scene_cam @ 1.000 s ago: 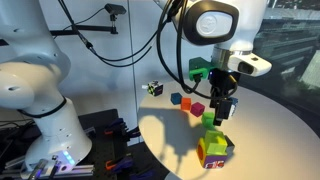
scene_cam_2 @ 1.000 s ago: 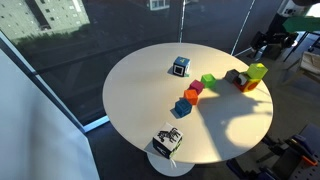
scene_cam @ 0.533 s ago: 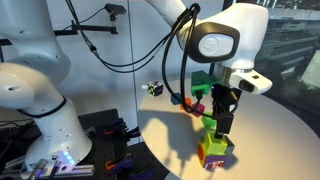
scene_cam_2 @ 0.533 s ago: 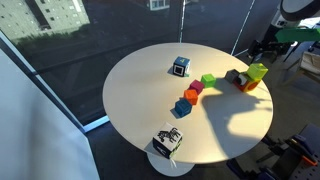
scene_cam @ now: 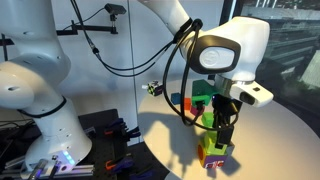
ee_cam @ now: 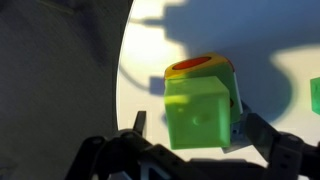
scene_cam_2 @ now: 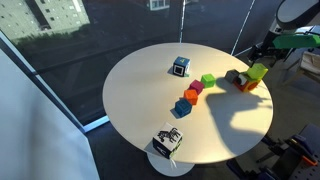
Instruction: Put the yellow block on the table
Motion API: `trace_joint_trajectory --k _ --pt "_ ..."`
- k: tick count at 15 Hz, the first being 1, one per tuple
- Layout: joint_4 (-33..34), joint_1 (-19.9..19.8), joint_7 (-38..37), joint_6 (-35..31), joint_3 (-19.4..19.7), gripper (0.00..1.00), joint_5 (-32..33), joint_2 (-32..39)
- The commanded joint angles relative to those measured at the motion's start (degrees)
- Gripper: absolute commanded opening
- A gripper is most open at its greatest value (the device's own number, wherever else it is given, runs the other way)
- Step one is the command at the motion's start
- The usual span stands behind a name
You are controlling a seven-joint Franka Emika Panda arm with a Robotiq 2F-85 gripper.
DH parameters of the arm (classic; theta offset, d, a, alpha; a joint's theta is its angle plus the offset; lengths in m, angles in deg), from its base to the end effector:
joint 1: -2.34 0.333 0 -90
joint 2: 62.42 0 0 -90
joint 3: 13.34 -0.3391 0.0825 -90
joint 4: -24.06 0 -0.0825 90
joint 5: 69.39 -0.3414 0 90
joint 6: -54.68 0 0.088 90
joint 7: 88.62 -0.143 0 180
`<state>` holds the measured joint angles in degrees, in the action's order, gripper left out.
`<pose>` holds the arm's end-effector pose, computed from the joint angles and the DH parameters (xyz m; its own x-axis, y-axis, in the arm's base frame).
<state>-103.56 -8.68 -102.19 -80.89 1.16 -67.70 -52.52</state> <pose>0.4640 -0.2216 0.3137 0.7909 -0.6118 -0.0141 -0.6096 -0.7897 0.0683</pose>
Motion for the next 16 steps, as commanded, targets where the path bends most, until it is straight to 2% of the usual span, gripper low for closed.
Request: trace_joint_trajectory --k 1,4,5,6,7,11,16 --pt "0.1 -0.6 -0.3 -1.2 0.0 1.00 -0.6 0.8" --pt "-0.1 -0.6 -0.4 -1.7 0.2 1.00 -0.6 1.2" --pt "-0.1 -0.6 -0.6 -1.9 0.2 0.75 -0.6 1.3" --pt "-0.1 -0.6 -0.6 -1.9 0.2 0.73 -0.6 1.4" --pt "0.0 -0.5 -0.8 -1.7 0.3 0.66 -0.6 1.4" --pt "-0.4 -0.1 -1.1 -1.3 0.1 0.33 -0.4 0.4" --pt "-1.6 0.9 -1.4 -0.6 -0.7 0.27 0.2 -2.1"
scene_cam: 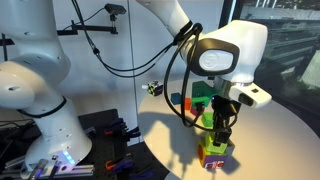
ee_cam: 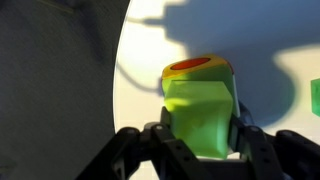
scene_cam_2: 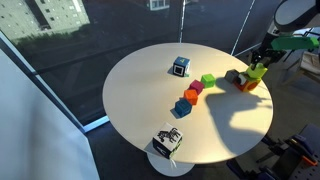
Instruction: Put the yellow block on the table
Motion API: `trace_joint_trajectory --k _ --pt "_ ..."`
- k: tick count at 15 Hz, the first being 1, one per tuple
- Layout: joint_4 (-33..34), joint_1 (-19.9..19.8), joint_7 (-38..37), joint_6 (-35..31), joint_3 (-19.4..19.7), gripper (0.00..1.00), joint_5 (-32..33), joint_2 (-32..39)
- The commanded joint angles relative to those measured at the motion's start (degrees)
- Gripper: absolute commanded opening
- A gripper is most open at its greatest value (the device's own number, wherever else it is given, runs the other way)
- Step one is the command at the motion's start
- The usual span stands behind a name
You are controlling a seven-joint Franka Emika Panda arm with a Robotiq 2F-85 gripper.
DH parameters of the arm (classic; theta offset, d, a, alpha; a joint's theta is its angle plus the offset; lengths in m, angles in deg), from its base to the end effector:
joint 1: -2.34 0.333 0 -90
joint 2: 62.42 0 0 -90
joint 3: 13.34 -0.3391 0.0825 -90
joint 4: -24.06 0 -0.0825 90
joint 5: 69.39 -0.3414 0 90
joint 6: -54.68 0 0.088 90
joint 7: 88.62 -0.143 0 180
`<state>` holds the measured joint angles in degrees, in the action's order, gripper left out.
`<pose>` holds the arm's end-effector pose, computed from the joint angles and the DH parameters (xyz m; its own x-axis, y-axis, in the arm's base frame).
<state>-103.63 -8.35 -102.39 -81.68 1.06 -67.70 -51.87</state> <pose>0.4669 -0.2186 0.3087 0.7939 -0.6080 -0.0120 -0.6059 -0.7925 0.0701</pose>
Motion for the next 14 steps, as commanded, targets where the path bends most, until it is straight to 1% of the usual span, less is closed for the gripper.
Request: trace_joint_trajectory --k 1,8,14 --pt "-1.9 0.9 -1.3 0.2 -0.9 0.27 0.5 -3.3" --pt "-4.0 3.9 -3.5 -0.2 -3.2 0.27 2.6 -4.7" --pt "-6.7 7.0 -6.2 -1.0 -5.5 0.27 6.9 -4.4"
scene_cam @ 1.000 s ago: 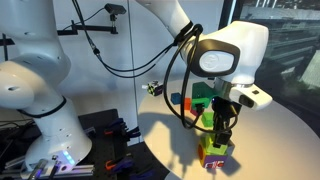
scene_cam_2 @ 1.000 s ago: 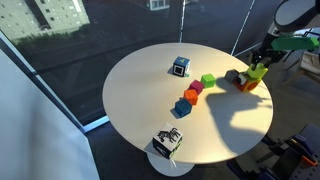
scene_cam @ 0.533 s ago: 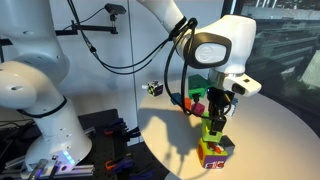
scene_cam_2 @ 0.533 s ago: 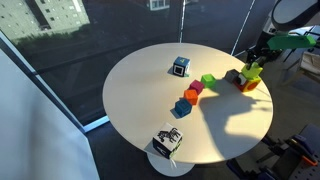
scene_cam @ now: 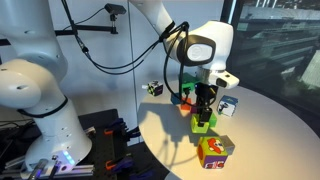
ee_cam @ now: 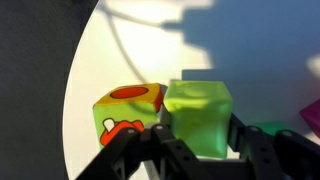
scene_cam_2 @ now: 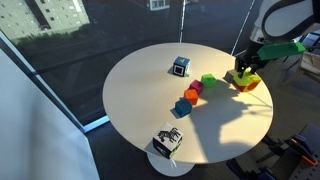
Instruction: Put the yellow block on the table
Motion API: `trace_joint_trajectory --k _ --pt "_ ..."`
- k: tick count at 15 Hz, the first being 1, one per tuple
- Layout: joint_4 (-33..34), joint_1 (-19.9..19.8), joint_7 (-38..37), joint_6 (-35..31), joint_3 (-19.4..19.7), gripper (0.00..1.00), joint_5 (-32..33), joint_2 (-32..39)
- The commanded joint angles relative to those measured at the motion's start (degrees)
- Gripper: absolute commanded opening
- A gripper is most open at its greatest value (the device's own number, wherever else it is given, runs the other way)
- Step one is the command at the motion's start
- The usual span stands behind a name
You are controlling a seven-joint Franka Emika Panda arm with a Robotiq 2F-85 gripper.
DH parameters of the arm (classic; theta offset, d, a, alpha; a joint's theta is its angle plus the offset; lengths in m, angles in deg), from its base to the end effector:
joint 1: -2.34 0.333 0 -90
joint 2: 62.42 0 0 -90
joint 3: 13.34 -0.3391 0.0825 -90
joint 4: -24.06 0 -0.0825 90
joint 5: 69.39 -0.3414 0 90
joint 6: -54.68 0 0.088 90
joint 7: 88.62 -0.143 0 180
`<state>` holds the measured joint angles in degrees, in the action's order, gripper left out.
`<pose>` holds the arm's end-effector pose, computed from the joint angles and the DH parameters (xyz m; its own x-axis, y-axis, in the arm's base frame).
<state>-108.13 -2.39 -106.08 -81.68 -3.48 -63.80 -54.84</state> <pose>0.4729 -0.1265 0.3040 0.8830 -0.4683 -0.0329 -0.4633 -0.8806 0.1000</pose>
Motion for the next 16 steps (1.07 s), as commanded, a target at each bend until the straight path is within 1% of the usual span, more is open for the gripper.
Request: trace_joint_trajectory --k 1,5,8,10,11,12,14,15,16 --pt "-2.6 1.5 -2.9 -1.1 -1.3 0.27 3.8 -1.3" --pt "-4.0 3.2 -5.3 -2.7 -2.4 0.27 7.6 -0.6" --pt "-5.4 4.2 -9.4 -8.1 -2.1 0.27 13.0 0.3" --pt "-5.9 4.6 -11.7 -10.5 -1.7 0.27 15.7 1.1" --pt "-6.0 4.7 -12.4 -11.1 -1.6 0.43 16.4 1.4" --pt "-6.1 4.7 -13.0 -11.5 -1.5 0.76 17.0 1.6" --pt "-6.4 4.8 -13.3 -12.1 -1.3 0.77 17.4 1.9" --pt "-6.4 4.8 -13.2 -11.9 -1.3 0.84 17.2 1.9" --pt "-6.5 4.7 -12.8 -11.6 -1.3 0.93 16.7 1.8"
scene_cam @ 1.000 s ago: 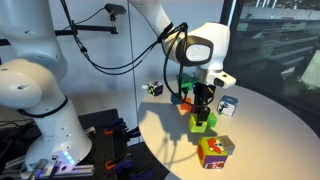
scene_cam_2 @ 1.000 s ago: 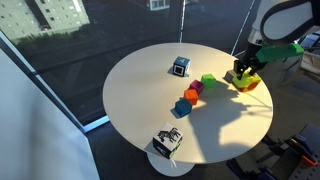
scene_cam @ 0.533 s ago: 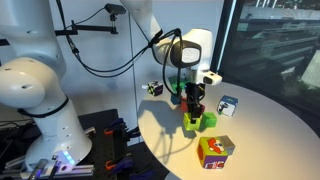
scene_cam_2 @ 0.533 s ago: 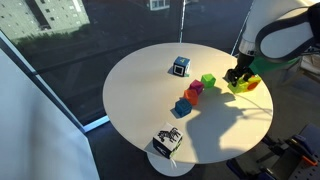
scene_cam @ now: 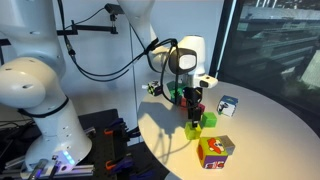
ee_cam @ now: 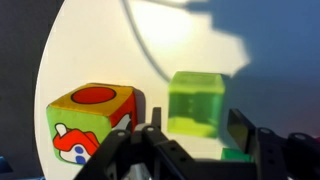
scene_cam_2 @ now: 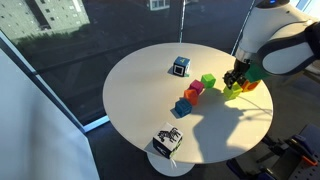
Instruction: Put the yellow block on the table
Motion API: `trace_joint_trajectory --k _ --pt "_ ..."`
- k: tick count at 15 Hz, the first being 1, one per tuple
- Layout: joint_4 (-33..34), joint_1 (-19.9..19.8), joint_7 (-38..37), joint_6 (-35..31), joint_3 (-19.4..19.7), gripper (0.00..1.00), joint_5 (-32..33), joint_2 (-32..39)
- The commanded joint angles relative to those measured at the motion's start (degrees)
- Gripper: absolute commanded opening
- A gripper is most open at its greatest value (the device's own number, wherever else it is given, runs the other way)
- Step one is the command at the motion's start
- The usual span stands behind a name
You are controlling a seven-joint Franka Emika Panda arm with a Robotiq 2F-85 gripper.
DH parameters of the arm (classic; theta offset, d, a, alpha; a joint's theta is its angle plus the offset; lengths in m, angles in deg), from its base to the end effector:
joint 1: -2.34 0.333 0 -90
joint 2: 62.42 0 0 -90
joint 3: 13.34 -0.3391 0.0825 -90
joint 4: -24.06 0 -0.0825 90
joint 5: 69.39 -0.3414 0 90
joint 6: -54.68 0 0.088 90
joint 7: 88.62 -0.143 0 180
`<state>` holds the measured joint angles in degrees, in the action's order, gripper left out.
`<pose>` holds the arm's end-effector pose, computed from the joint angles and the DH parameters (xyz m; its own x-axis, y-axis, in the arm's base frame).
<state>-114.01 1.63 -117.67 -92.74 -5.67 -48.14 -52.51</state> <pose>0.4721 -0.0712 0.2641 0.9441 -0.3233 0.0639 -0.3294 -0.9207 0.2093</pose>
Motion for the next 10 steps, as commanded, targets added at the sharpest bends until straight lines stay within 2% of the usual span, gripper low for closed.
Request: trace_joint_trajectory --k 1,6,10 --pt "-0.6 0.6 -0.9 -0.2 0.8 0.99 0.7 -0.7" --pt "-1.5 0.2 1.5 2.6 0.1 1.00 -2.5 -3.8" --pt "-1.9 -0.5 4.4 7.9 -0.8 1.00 -6.1 -7.2"
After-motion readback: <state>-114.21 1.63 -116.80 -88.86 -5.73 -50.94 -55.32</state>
